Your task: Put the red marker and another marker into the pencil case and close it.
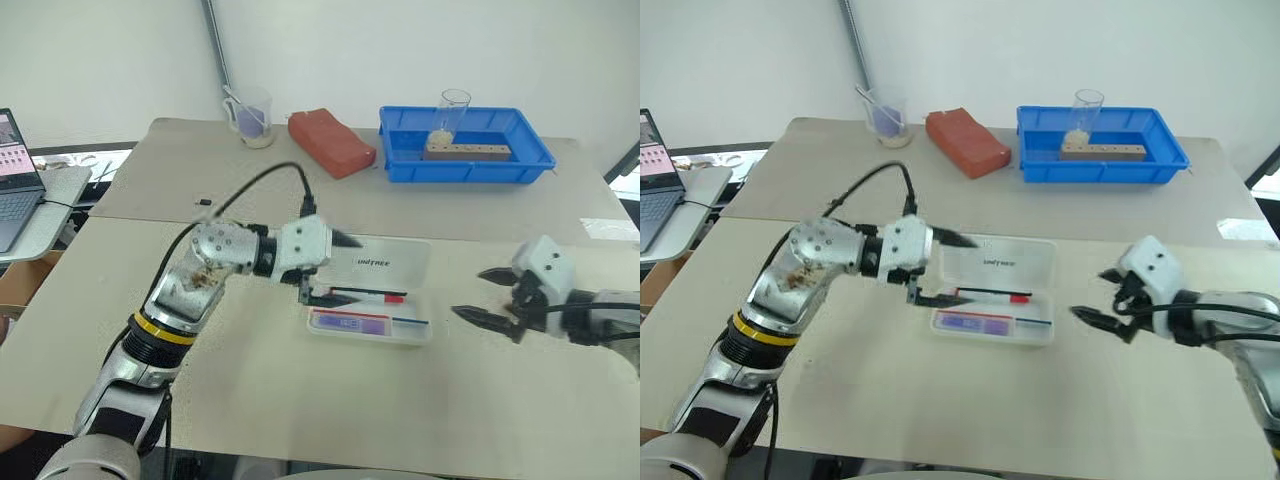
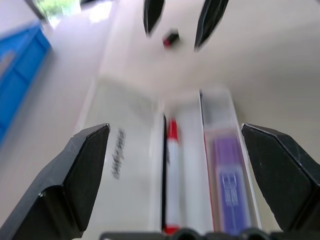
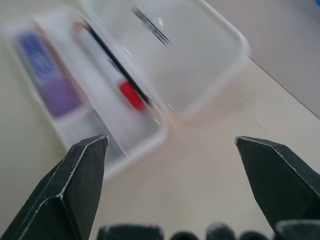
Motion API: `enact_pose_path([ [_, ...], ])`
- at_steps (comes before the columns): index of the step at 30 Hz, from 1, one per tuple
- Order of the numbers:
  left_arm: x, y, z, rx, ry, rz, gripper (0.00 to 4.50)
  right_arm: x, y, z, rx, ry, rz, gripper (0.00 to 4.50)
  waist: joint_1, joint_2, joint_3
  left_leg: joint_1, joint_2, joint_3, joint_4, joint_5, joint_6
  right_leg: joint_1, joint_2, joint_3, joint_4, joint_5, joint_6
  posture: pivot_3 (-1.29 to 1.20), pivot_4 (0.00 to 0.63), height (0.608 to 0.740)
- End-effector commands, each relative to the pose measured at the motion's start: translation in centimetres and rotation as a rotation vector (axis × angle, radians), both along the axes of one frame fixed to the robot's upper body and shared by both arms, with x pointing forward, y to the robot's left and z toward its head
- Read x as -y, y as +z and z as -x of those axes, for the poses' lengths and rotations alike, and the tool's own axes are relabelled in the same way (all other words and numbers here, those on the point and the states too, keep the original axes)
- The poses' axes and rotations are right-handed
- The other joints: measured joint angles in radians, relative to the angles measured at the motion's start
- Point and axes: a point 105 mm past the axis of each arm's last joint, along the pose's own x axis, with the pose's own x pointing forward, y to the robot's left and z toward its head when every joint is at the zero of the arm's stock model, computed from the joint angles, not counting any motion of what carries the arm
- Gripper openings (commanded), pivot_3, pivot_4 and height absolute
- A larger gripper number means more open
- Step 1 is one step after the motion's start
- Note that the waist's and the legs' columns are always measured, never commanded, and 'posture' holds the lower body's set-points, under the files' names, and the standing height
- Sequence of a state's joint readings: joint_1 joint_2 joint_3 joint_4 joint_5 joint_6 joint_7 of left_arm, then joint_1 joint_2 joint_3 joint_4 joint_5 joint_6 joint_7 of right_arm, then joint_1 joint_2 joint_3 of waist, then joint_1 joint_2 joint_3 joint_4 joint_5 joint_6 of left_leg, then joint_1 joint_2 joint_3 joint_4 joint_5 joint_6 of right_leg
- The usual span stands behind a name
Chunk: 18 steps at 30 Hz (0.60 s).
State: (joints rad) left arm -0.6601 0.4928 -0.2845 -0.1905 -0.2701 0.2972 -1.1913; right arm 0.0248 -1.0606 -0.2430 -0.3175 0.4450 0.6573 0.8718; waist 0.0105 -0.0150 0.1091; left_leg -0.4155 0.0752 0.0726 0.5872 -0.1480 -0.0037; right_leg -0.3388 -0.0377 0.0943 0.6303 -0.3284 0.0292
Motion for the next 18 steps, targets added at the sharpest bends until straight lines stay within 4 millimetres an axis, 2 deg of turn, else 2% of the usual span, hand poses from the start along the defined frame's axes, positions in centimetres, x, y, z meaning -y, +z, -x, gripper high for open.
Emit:
enact_pose_path([
  [1, 0.8, 1.8, 1.2, 0.024, -0.07, 0.082, 4.48, 2.5, 0.2, -0.2, -0.012, -0.031, 0.09, 4.5, -0.002, 0.004, 0.0, 0.001, 0.0, 0.0, 0.002, -0.001, 0.002, 0.002, 0.0, 0.0, 0.0, 0.0, 0.001, 0.0, 0.15, 0.74],
  [6, 1.7, 2.4, 2.4, 0.043, -0.129, 0.129, 4.48, 5.0, -1.5, -0.7, -0.087, -0.074, 0.132, 4.5, -0.011, 0.005, 0.0, 0.002, 0.0, -0.002, 0.003, -0.002, 0.003, 0.003, 0.001, 0.0, 0.001, 0.0, 0.001, 0.0, 0.15, 0.74],
  [9, 2.3, 2.9, 2.9, 0.047, -0.154, 0.151, 4.48, 6.2, -2.6, -1.7, -0.127, -0.112, 0.124, 4.5, -0.015, 0.006, 0.001, 0.002, -0.002, -0.002, 0.004, -0.002, 0.003, 0.004, 0.001, 0.001, 0.0, -0.001, 0.001, 0.0, 0.15, 0.74],
  [17, 2.3, 3.1, 3.3, 0.04, -0.144, 0.155, 4.48, 7.4, -3.9, -3.2, -0.175, -0.148, 0.123, 4.5, -0.019, 0.007, 0.001, 0.001, -0.004, -0.005, 0.004, -0.002, 0.003, 0.006, 0.0, 0.003, 0.0, -0.002, 0.003, 0.0, 0.15, 0.74],
  [18, 2.2, 3.1, 3.3, 0.038, -0.138, 0.154, 4.49, 7.5, -3.9, -3.3, -0.179, -0.15, 0.122, 4.25, -0.018, 0.008, 0.001, 0.001, -0.005, -0.005, 0.004, -0.002, 0.003, 0.006, 0.0, 0.003, 0.0, -0.002, 0.003, 0.0, 0.15, 0.74],
])
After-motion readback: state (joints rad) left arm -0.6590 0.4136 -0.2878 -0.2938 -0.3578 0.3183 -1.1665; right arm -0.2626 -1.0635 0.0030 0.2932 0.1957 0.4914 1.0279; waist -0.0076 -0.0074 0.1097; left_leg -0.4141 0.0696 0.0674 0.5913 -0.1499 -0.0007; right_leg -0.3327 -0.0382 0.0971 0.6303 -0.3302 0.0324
